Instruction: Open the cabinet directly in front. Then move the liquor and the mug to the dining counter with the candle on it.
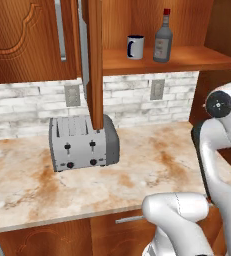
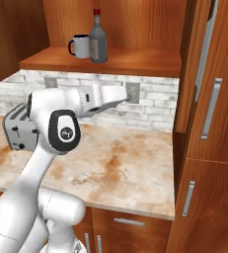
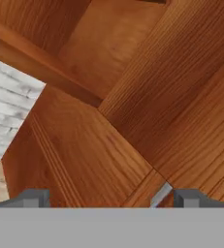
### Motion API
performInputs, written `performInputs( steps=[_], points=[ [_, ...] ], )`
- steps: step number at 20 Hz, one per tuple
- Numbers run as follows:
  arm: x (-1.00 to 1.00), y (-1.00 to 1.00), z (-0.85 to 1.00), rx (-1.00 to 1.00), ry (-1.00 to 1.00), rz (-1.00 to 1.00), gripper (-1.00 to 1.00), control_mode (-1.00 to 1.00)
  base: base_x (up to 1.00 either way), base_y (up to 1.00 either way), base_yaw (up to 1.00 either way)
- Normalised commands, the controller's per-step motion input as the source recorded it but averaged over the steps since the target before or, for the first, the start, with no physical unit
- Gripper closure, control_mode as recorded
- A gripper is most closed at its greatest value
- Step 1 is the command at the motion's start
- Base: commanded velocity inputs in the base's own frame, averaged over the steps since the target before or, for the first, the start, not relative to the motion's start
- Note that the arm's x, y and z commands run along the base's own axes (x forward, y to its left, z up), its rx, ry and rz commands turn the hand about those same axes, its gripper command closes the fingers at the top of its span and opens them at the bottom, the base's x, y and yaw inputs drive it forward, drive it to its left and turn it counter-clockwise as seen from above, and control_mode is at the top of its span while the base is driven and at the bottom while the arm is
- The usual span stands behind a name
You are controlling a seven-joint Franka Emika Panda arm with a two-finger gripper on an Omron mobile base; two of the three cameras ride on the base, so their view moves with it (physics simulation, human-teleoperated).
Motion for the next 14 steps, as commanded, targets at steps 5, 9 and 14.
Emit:
performInputs(
  steps=[5, 9, 14],
  points=[
    [0.0, 0.97, 0.29, 0.02, 0.0, 0.58, -1.0, -1.0, 0.0, 0.0, 0.0],
    [0.0, 0.71, 0.52, 0.18, 0.0, 0.37, -1.0, -1.0, 0.0, 0.0, 0.0],
    [0.21, 0.26, 0.63, 0.21, 0.15, 0.22, -1.0, -1.0, 0.0, 0.0, 0.0]
  ],
)
